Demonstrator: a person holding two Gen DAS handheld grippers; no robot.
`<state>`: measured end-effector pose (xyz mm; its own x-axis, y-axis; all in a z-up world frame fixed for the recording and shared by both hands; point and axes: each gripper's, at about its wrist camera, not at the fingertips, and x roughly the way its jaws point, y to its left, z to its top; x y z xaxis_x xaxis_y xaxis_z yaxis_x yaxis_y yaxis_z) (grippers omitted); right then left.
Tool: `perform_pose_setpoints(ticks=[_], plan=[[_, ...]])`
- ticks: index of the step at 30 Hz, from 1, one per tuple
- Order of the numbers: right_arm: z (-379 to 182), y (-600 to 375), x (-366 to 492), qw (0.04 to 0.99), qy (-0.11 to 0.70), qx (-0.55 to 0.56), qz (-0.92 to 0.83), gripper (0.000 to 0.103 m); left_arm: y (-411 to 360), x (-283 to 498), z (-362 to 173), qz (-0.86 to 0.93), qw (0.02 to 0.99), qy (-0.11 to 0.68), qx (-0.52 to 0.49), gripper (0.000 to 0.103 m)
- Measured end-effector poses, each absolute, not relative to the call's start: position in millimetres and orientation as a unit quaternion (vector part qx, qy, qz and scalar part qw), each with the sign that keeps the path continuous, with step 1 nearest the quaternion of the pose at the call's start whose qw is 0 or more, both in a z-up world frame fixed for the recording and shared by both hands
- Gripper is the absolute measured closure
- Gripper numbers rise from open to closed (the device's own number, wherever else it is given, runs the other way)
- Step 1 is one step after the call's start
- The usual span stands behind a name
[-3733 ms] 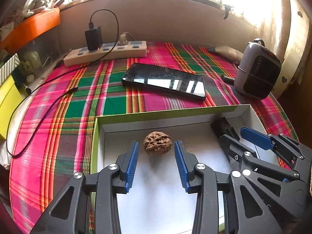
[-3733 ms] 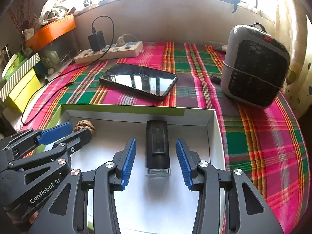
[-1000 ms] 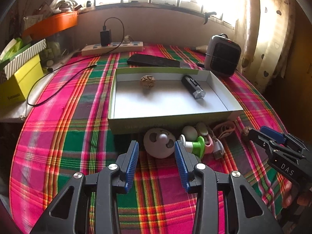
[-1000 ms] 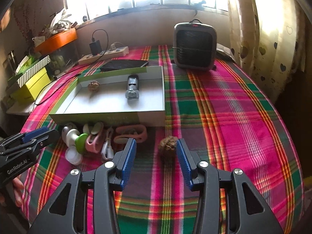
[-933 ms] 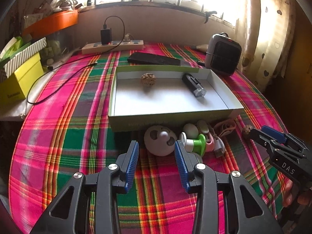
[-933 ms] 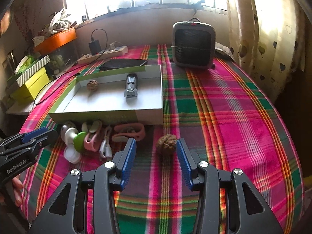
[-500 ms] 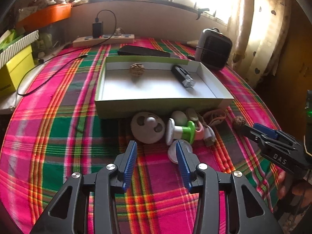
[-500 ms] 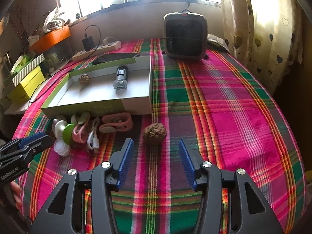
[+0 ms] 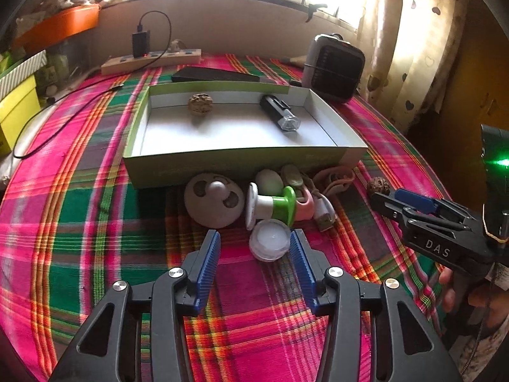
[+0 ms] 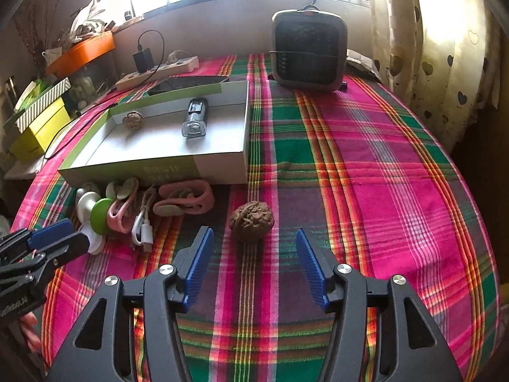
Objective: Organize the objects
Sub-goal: 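Withdraw both grippers from the tray toward the remaining items, then grasp the white tealight cup with the left gripper while the right grasps a second walnut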
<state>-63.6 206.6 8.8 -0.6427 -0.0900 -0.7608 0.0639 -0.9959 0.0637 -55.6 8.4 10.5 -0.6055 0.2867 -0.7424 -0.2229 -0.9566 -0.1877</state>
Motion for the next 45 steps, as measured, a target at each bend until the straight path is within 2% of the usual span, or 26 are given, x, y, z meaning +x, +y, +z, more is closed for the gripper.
perform_pose_setpoints(ticks=[23, 28, 32, 36, 40, 45], plan=[[4, 204, -79, 0.041, 0.005, 0.434, -0.9, 0.048, 20, -65, 5, 0.894, 0.132, -0.015, -0.427, 0.059], [4, 205, -79, 0.036, 0.005, 0.434, -0.9, 0.048, 20, -67, 6, 0.895, 0.129, -0.013, -0.426, 0.062], [4, 205, -79, 0.037, 0.005, 0.433, -0.901, 0.048, 20, -67, 6, 0.895, 0.13, -0.012, -0.426, 0.071], [5, 206, -80, 0.038, 0.004, 0.432, -0.901, 0.057, 20, -67, 5, 0.895, 0.133, -0.012, -0.426, 0.076], [6, 205, -79, 0.043, 0.004, 0.43, -0.902, 0.067, 20, -66, 5, 0.895, 0.133, -0.012, -0.425, 0.076], [6, 205, -78, 0.047, 0.004, 0.429, -0.902, 0.07, 20, -66, 6, 0.895, 0.134, -0.012, -0.425, 0.077]])
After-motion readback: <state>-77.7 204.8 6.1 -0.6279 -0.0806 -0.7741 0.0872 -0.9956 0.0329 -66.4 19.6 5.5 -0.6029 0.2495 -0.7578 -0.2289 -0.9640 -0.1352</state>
